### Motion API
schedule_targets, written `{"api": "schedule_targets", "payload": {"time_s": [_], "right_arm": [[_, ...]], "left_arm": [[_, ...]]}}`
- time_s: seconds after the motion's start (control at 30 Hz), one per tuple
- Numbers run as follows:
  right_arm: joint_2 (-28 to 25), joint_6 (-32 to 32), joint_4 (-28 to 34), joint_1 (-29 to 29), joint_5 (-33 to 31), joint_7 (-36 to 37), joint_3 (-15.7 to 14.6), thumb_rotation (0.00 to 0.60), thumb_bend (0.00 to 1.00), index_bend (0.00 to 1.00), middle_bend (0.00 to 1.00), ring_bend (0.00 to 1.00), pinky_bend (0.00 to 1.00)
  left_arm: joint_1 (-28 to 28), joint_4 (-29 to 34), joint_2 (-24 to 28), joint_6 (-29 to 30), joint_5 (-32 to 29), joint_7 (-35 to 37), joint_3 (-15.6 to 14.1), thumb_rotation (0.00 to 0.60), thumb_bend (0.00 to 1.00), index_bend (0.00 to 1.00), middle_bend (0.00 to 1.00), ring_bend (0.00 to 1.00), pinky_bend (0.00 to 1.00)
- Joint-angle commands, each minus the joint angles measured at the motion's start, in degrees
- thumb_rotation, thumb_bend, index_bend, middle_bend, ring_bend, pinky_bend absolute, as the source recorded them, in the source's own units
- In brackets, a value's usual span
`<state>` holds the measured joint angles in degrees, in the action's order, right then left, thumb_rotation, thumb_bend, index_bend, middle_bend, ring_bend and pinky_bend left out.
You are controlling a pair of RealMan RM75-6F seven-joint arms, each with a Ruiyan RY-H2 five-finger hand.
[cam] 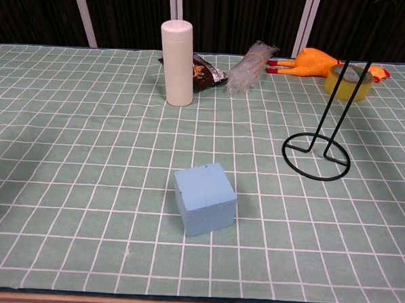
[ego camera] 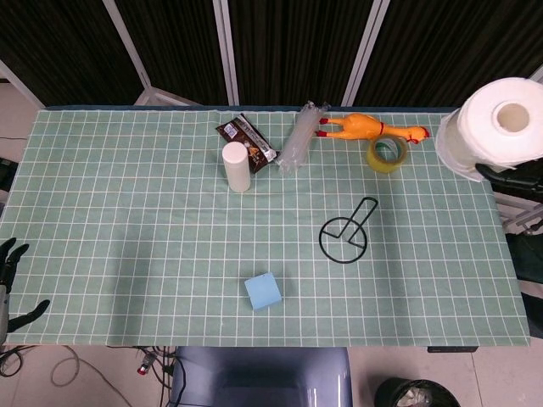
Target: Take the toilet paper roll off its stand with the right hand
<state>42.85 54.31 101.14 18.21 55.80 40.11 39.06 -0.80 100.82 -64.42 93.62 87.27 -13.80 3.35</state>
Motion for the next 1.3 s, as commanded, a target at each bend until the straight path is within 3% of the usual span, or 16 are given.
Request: {"api": "schedule_targets", "payload": {"time_s": [0.03,0.43,0.67,0.97,1.3], "right_arm": [[-0.17,-0.53,-1.6,-0.83,0.43,0.47,-1.71,0.6,0.0,0.35,0.35,0.08,0.0],[11.96,7.94,-5.44,-5.1,11.81,-0.17,-14.6,0.6,0.0,0.35,0.34,0.08,0.0],[21.08,7.84,-9.87,-5.47,14.7,1.24,-21.11,0.6,0.0,0.35,0.34,0.07,0.0],[31.72,8.31,-17.67,-5.51,14.35,1.28,-25.0,0.6,0.0,0.34,0.34,0.07,0.0],[36.77,7.74,-23.61,-5.27,15.52,1.79,-26.95,0.6,0.0,0.31,0.3,0.03,0.0]], "left_arm": [[0.0,0.01,-0.03,0.01,0.05,-0.06,-0.01,0.6,0.05,0.15,0.04,0.0,0.0],[-0.11,0.03,0.24,0.19,-0.01,0.56,0.07,0.6,0.05,0.15,0.04,0.0,0.0],[-0.12,-0.01,0.38,0.23,-0.1,1.01,0.15,0.6,0.05,0.15,0.04,0.0,0.0],[-0.1,-0.04,0.61,0.16,-0.2,1.42,0.22,0.6,0.05,0.15,0.04,0.0,0.0],[-0.01,-0.09,0.42,0.0,0.04,0.97,0.05,0.6,0.05,0.15,0.04,0.0,0.0]]}}
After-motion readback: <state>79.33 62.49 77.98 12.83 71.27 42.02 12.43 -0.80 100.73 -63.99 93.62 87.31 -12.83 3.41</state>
